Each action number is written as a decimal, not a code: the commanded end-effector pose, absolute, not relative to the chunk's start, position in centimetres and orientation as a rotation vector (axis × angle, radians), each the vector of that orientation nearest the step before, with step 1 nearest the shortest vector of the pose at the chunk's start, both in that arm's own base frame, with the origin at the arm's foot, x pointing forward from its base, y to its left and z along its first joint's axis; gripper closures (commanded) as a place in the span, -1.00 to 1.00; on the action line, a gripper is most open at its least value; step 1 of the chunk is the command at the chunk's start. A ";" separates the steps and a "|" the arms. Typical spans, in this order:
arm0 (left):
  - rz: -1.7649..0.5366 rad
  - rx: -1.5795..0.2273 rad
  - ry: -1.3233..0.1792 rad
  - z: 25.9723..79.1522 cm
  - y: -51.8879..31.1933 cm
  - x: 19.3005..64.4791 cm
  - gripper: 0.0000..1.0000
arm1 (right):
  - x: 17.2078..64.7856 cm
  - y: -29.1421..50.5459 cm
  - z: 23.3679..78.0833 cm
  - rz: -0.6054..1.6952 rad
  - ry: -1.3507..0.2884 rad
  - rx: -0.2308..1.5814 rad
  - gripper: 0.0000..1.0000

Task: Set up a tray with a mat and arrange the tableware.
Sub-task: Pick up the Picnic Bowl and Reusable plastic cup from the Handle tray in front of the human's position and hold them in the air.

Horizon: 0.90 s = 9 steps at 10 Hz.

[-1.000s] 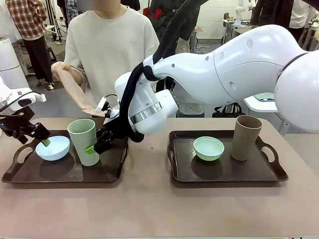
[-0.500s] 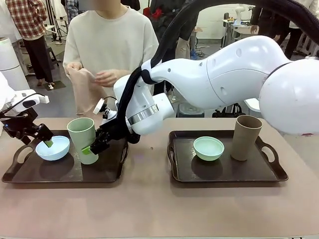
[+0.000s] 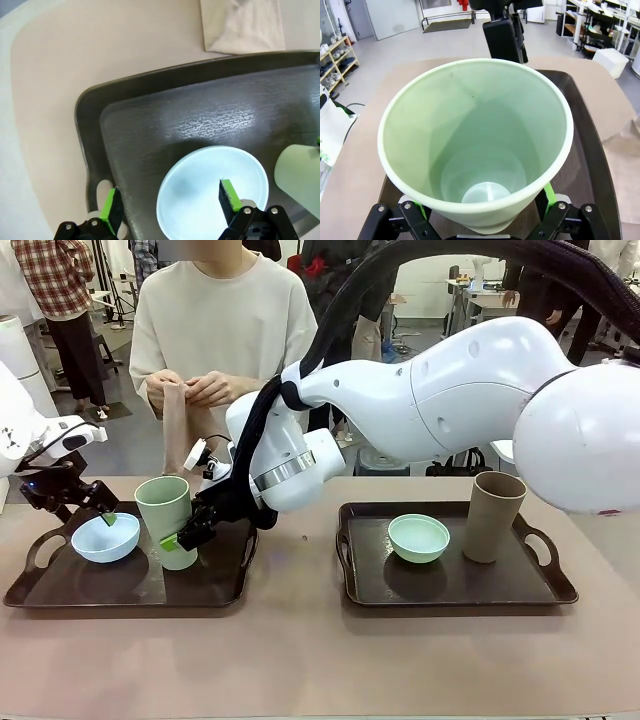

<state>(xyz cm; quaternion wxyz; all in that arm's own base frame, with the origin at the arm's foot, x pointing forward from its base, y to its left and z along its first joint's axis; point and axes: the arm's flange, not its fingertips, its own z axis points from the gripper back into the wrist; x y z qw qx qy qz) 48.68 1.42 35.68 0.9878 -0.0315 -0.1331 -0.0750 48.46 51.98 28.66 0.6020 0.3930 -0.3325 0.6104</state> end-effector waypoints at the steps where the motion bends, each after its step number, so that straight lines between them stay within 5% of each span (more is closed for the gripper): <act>1: -0.117 -0.050 -0.267 35.5 1.6 49.2 -1.00 | 48.6 52.2 28.3 1.411 -0.784 0.929 -1.00; 9: -0.075 -0.072 -0.199 33.8 1.2 49.6 -1.00 | 48.5 51.7 28.1 1.414 -0.809 0.956 -1.00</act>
